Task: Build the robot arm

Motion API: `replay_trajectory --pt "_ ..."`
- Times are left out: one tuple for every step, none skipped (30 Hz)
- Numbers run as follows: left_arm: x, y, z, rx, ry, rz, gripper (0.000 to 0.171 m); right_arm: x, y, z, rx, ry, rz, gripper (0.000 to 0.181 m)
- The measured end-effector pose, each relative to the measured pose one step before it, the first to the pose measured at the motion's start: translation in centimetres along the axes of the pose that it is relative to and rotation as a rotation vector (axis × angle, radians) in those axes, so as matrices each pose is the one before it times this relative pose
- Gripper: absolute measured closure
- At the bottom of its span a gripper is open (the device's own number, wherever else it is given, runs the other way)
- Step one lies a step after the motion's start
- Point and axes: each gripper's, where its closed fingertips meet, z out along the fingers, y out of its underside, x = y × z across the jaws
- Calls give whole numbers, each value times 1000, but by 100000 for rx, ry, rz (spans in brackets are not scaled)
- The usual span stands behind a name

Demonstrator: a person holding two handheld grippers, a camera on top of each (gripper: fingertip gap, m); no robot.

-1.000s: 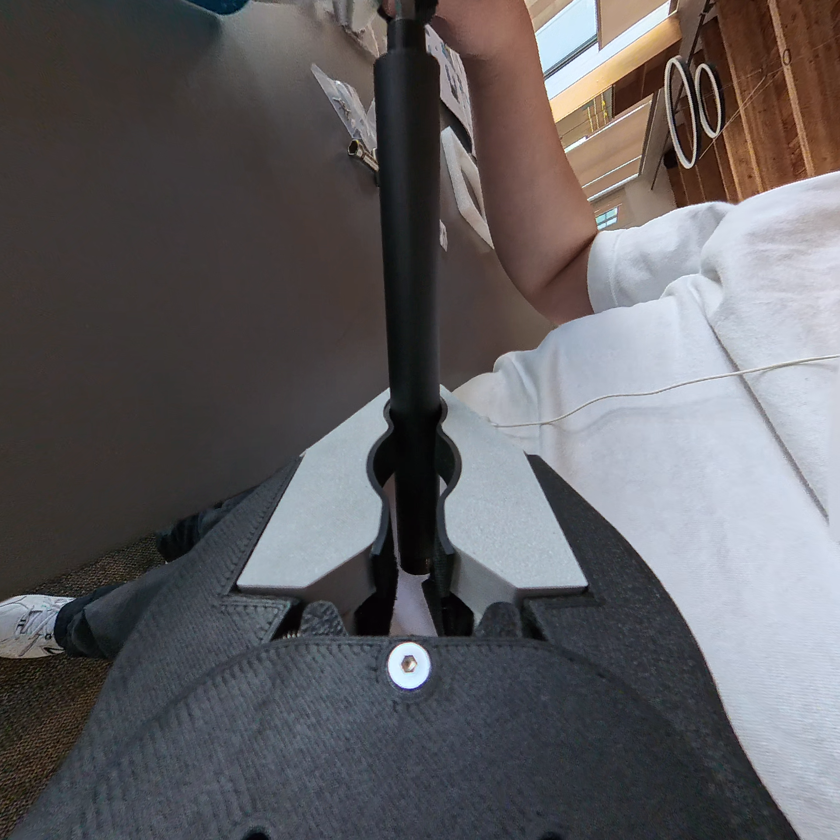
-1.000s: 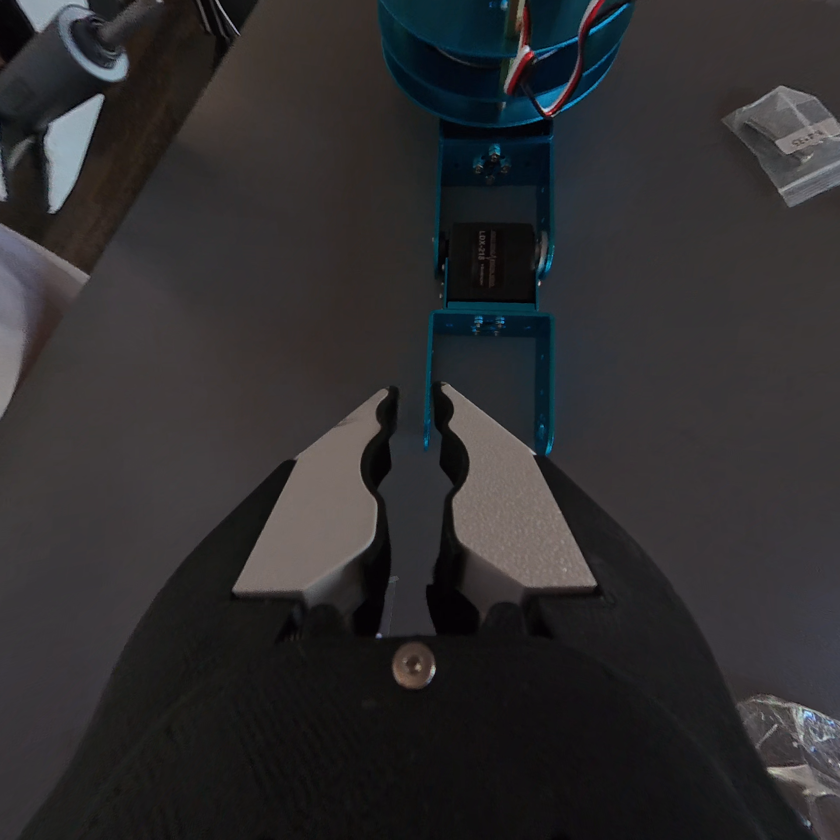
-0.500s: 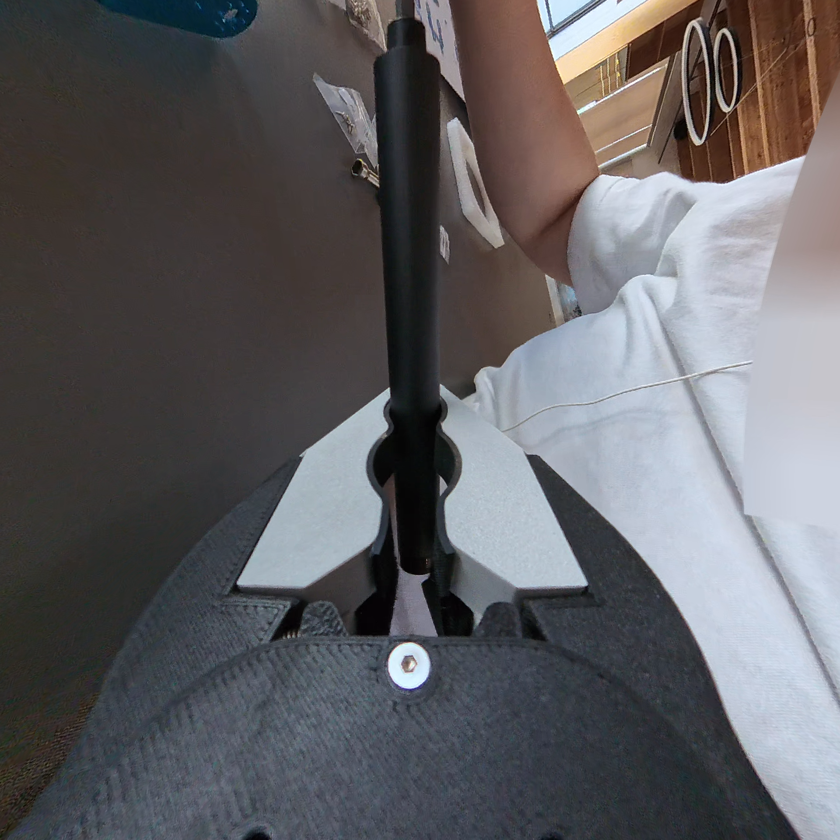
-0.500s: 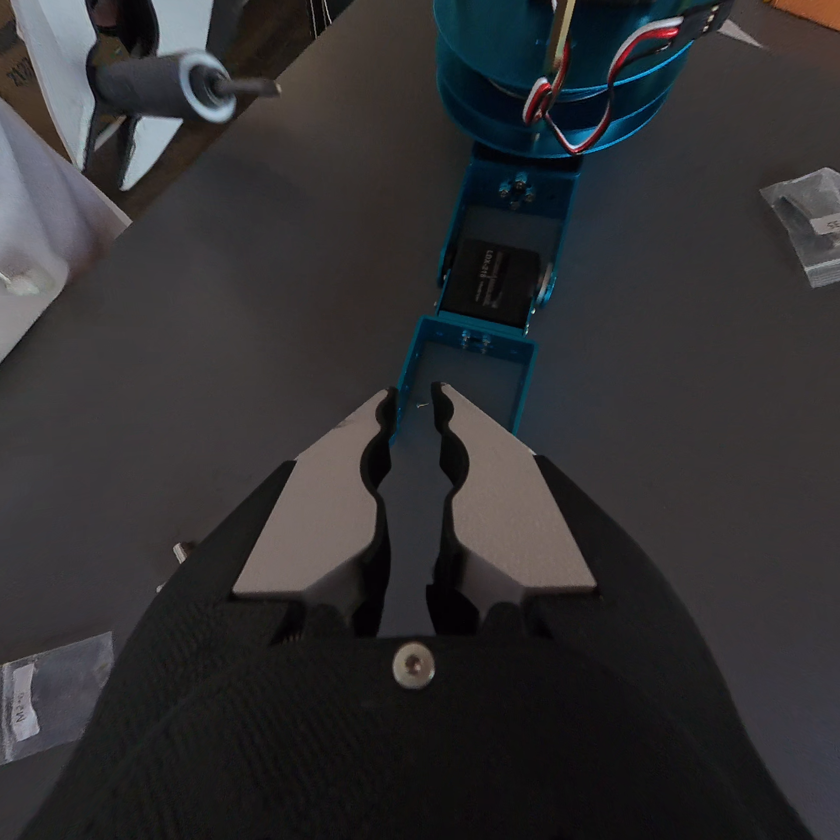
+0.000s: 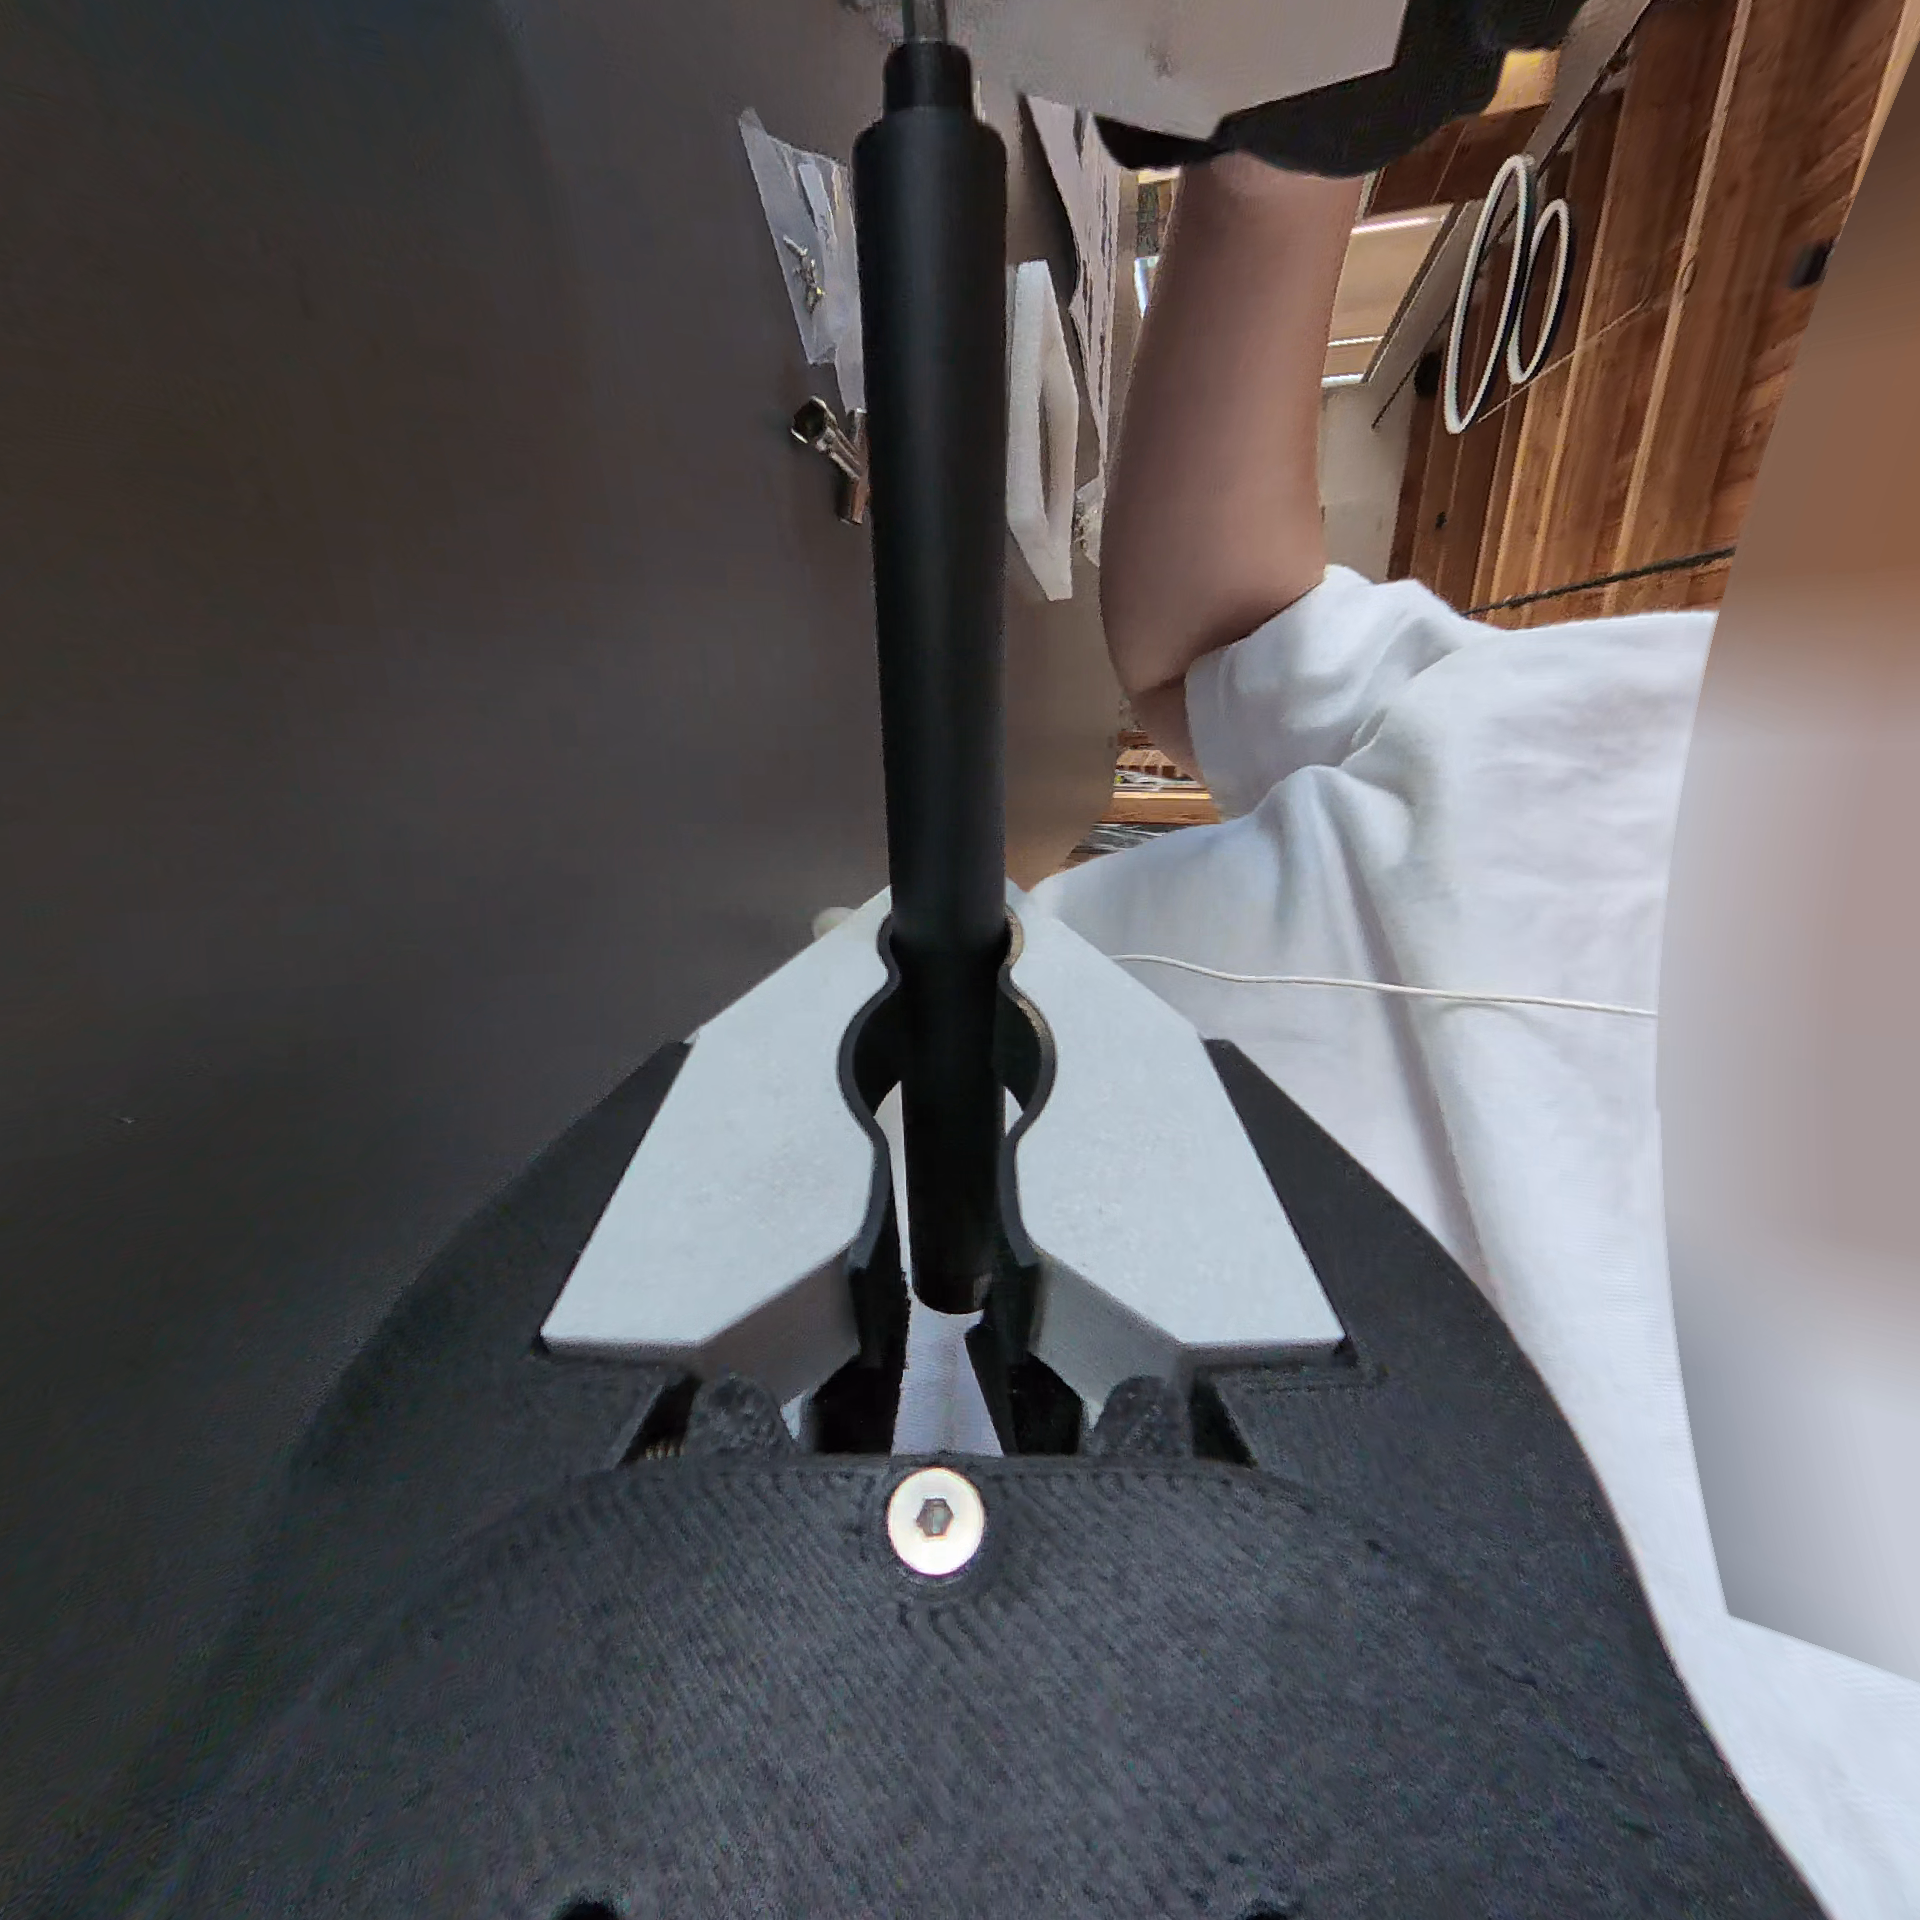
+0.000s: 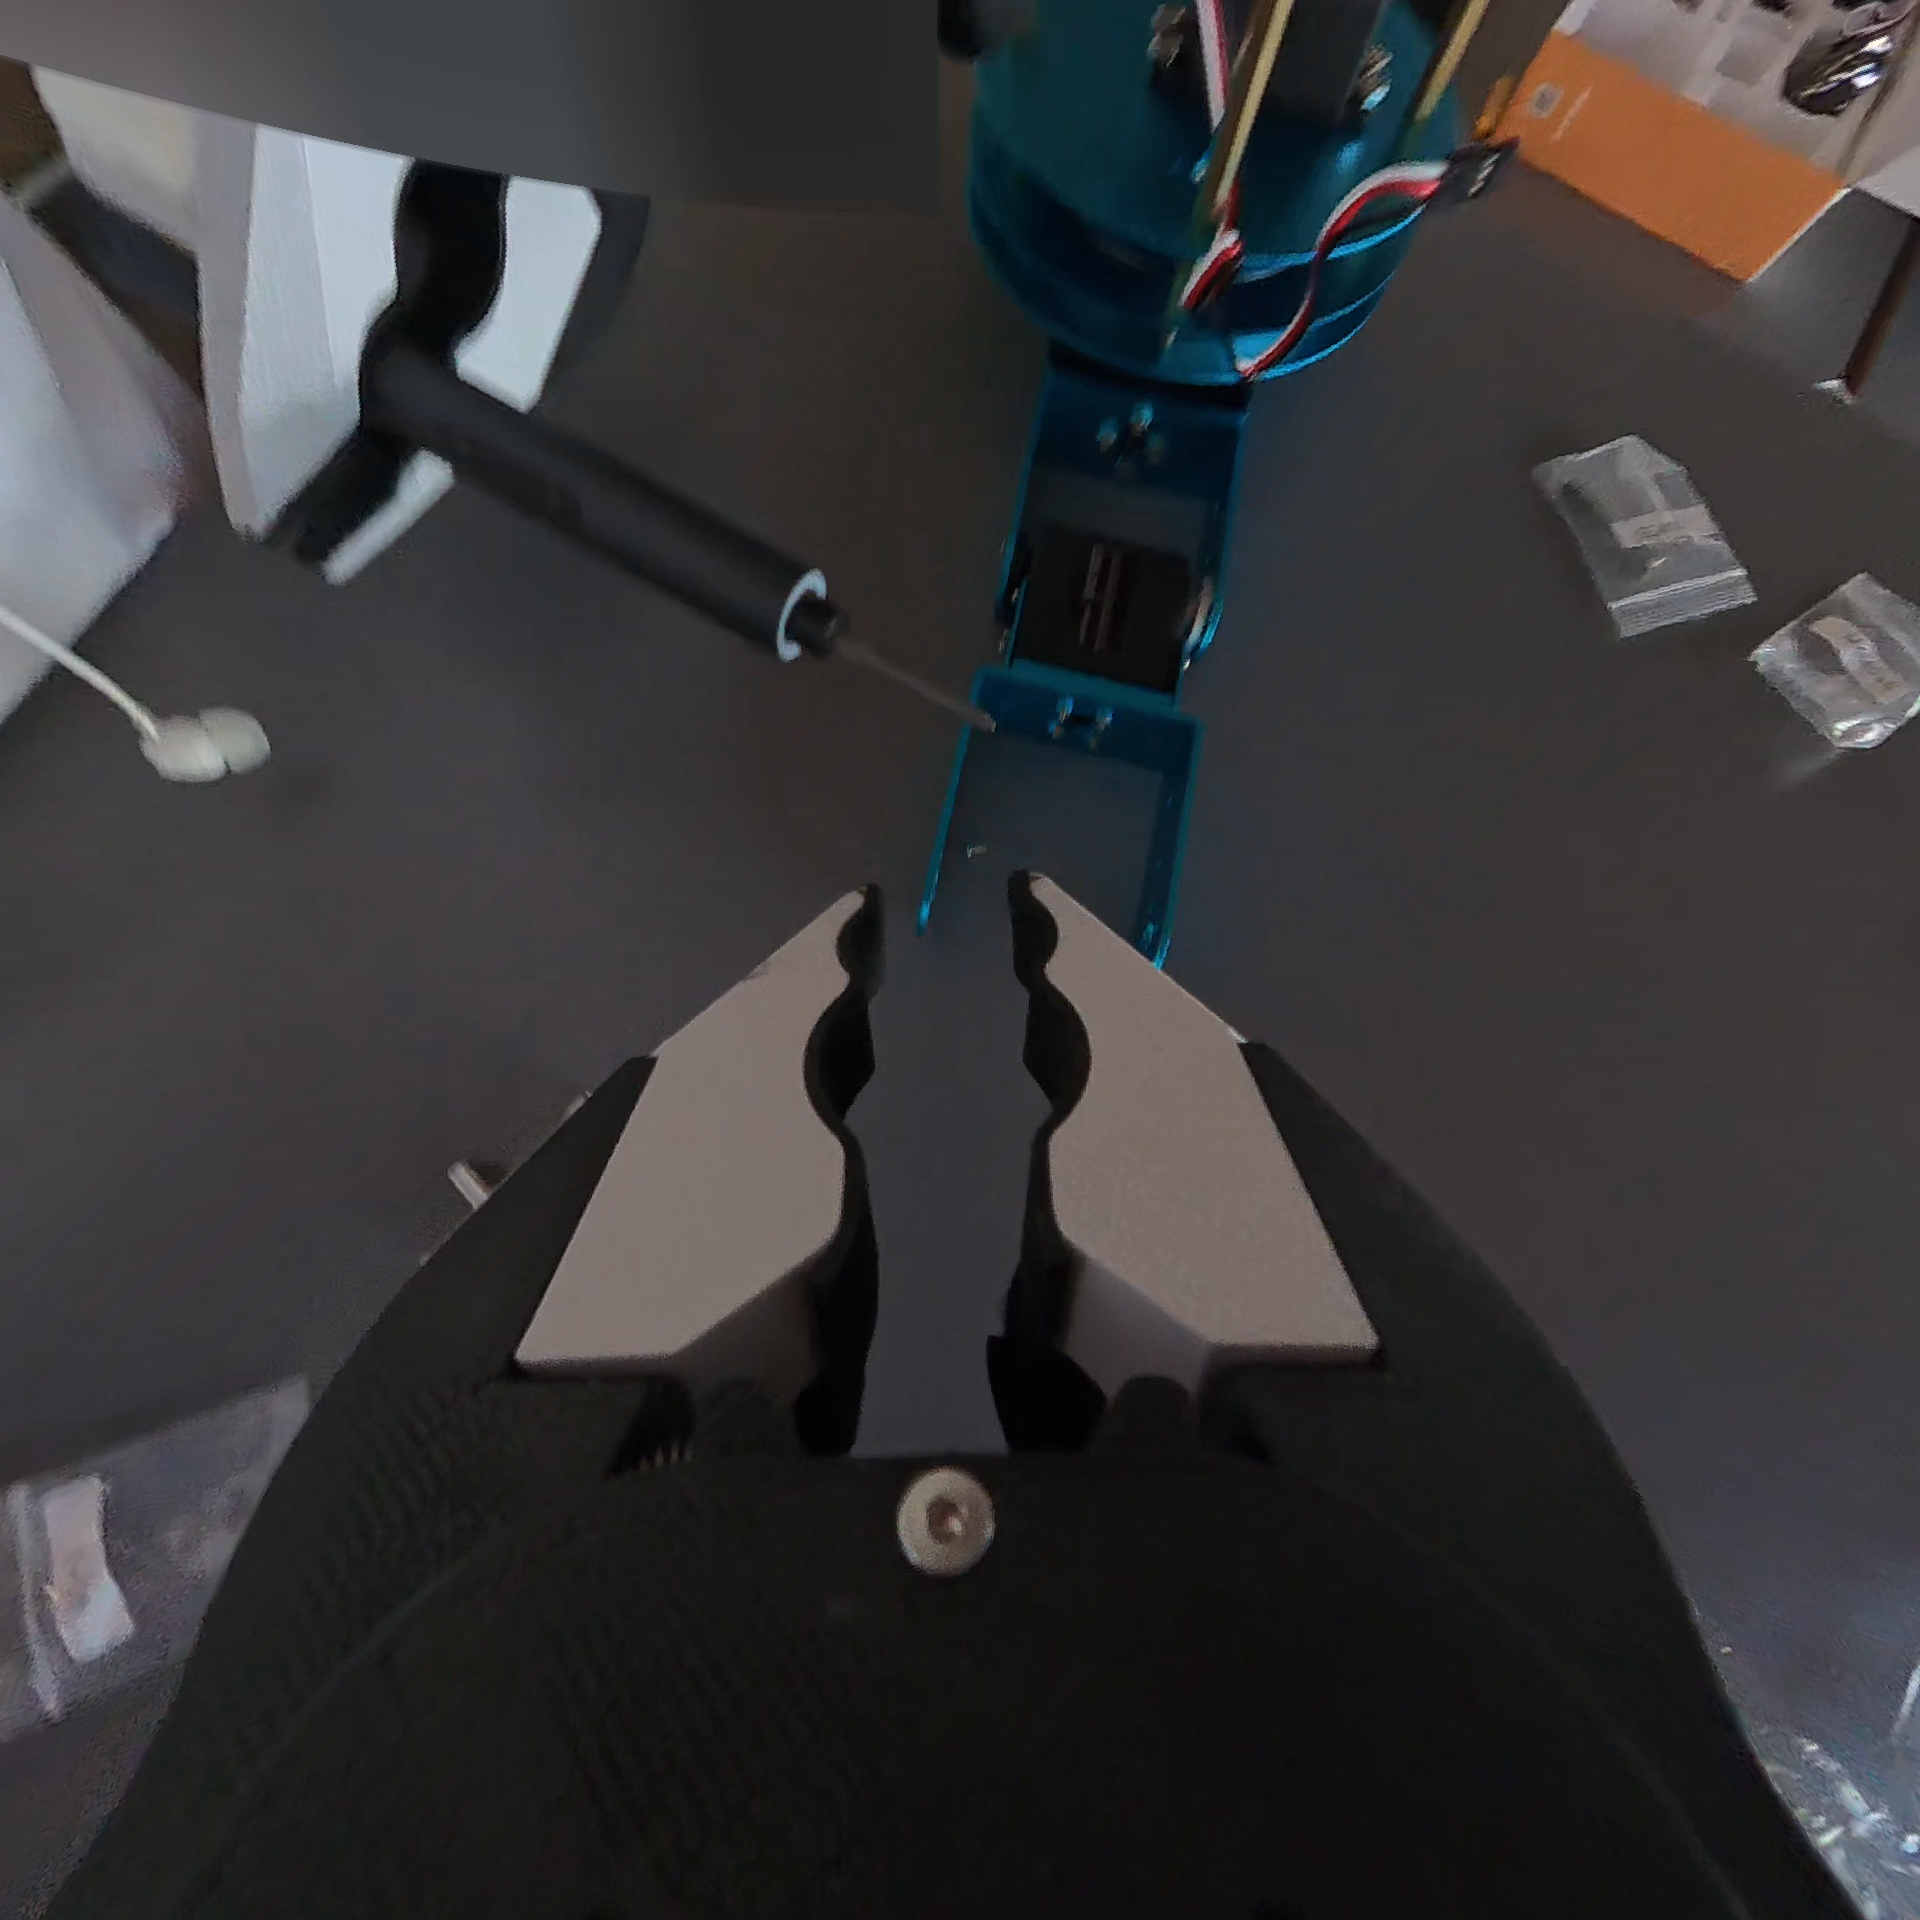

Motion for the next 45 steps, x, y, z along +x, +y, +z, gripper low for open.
replay_trajectory --pt "336 -30 -184 -649 601 -2926 163 205 407 111 -1356 -2186 -3145 161" --pt "347 26 -268 -786 -9 -1680 163 513 110 82 701 -1987 -3566 169" --pt "374 62 -321 -882 -426 -545 163 465 -318 107 3016 -3174 -3721 171" --pt "372 60 -358 -712 -760 -35 163 72 -488 223 3317 -6101 -2849 171" --pt "363 10 -363 -139 -925 321 163 30 -265 387 674 -6748 -808 172" --pt "306 5 -376 283 -1015 483 163 106 129 520 -3172 -5631 -1764 172" --pt "242 -18 -357 808 -999 455 163 53 304 539 -4843 -4525 -4182 172" --pt "146 0 -348 1255 -1177 345 163 162 240 505 -4581 -2726 -5889 172" --pt "91 28 -324 1443 -1152 347 163 256 50 402 -3479 -1585 -6264 172" --pt "104 92 -297 1428 -562 134 163 163 -58 297 -2175 -2213 -5005 172" --pt "71 165 -248 1233 -258 -250 163 73 -70 207 -1894 -3093 -3001 172" --pt "-50 189 -223 1215 -541 -909 163 54 -10 114 -1981 -3092 -2168 172" --pt "-98 206 -205 1107 -409 -1240 163 -64 21 67 -1877 -3295 -2054 172" --pt "-72 223 -203 874 -188 -1299 163 -173 111 39 -2108 -3192 -2404 172" --pt "-79 196 -190 960 -312 -1019 163 -20 261 49 -2702 -1731 -2831 171" --pt "-99 190 -180 881 -651 -778 163 -55 262 65 -2736 -1806 -2385 171" --pt "-69 168 -155 760 -643 -467 163 -66 108 71 -1967 -1539 -2010 170" --pt "-3 122 -129 830 -384 -217 163 -150 -58 80 -704 -1498 -2300 170" --pt "15 101 -103 787 -197 30 163 -166 -36 122 -390 -1494 -1944 170" --pt "46 86 -94 772 -20 -1 163 -117 82 141 -897 -1325 -1430 169" --pt "71 62 -93 858 309 -190 163 -169 19 137 -465 -1723 -1043 169" --pt "6 47 -114 875 18 -262 163 -39 -81 131 439 -1240 -593 169" --pt "-65 64 -118 691 -405 -202 163 -48 -89 147 237 -1196 -808 169" --pt "-51 78 -122 479 -310 -167 163 -49 -83 157 -12 -1021 -1027 170" --pt "-35 66 -107 512 -62 -149 163 19 -69 161 -285 -776 -923 170" --pt "-20 54 -87 531 -14 -170 163 16 12 142 -891 -697 -923 169" --pt "-20 58 -48 385 37 -281 163 -28 -44 134 -319 -987 -712 169" --pt "10 58 -19 250 -20 -13 163 79 10 94 -450 -372 -710 169" --pt "-12 67 0 114 -238 168 163 46 42 77 -331 -587 -568 169" --pt "-23 60 9 61 -348 161 163 -35 8 103 65 -1130 19 169" --pt "-26 64 2 140 -361 116 163 -40 -122 113 633 -926 -121 169" --pt "-16 58 -8 186 -244 138 163 -34 24 156 -469 -663 -681 170" --pt "-34 47 -19 226 -245 23 163 -35 241 176 -1663 -797 -362 170" --pt "-47 37 -34 369 -222 -194 163 -144 -180 55 998 -1720 667 174" --pt "-16 2 -26 459 -78 -204 163 -28 -21 52 39 -1112 464 176" --pt "-26 11 -15 340 -132 -71 163 10 -4 26 281 -827 1099 177" --pt "10 29 9 234 -186 104 163 -7 42 -18 10 -404 1640 178" --pt "72 52 22 82 -117 422 163 -46 127 -59 -412 146 1675 178" --pt "105 62 25 74 -134 877 163 -124 239 -94 -624 678 1640 178" --pt "53 86 25 36 -472 1146 163 -151 253 -110 -205 1278 2072 178" --pt "-51 78 30 123 -733 1048 163 -173 265 -113 256 1556 2936 178" --pt "-54 33 37 303 -260 608 163 -236 274 -113 454 1633 3629 178" --pt "13 -17 85 484 774 186 163 -288 307 -121 608 1861 3940 178" --pt "58 -32 116 485 1436 -44 163 -295 335 -152 927 2285 4466 178" --pt "5 -33 165 157 1312 174 163 -446 343 -218 1135 1714 4595 178"
